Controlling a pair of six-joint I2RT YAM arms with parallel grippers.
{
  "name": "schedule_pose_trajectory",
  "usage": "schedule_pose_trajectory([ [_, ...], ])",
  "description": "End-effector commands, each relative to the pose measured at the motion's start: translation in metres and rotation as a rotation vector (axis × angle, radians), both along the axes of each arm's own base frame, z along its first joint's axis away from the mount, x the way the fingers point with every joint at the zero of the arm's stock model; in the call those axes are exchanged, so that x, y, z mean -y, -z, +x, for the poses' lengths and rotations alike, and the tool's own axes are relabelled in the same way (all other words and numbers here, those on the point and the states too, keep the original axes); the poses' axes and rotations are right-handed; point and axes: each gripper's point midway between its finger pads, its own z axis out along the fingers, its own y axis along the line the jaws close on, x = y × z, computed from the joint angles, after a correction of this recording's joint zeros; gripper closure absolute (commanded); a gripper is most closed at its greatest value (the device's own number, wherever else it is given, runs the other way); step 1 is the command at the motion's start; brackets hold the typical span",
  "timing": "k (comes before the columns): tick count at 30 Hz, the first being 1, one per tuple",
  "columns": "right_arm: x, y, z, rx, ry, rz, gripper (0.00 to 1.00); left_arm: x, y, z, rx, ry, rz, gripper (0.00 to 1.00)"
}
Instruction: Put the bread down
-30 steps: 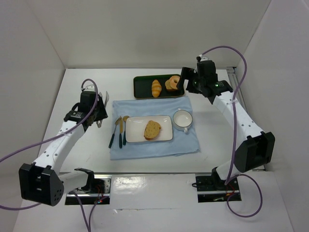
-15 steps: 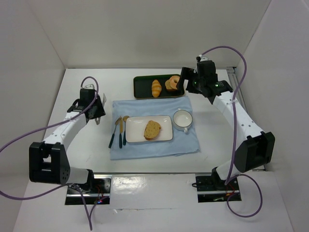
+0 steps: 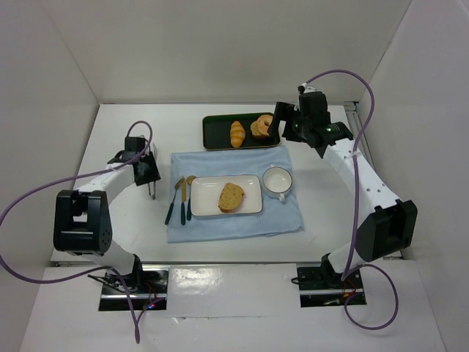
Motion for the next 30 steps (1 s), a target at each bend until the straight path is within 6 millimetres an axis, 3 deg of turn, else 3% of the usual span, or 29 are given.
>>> schedule_pose_trajectory([
  [1,0.000,-0.039,0.007,0.108,-0.001,0.030,0.02,0.001,-0.005,0.021,0.036,0.012,-0.017,0.49],
  [5,0.003,-0.043,0.012,0.117,0.008,0.032,0.02,0.004,0.012,0.025,-0.025,0.023,-0.035,0.49],
  [15,0.001,-0.046,0.017,0.123,0.008,0.034,0.02,0.004,0.022,0.035,-0.057,0.022,-0.036,0.47],
  [30,0.000,-0.051,0.017,0.131,0.000,0.041,0.02,-0.007,0.054,0.023,-0.193,-0.003,0.020,0.32],
])
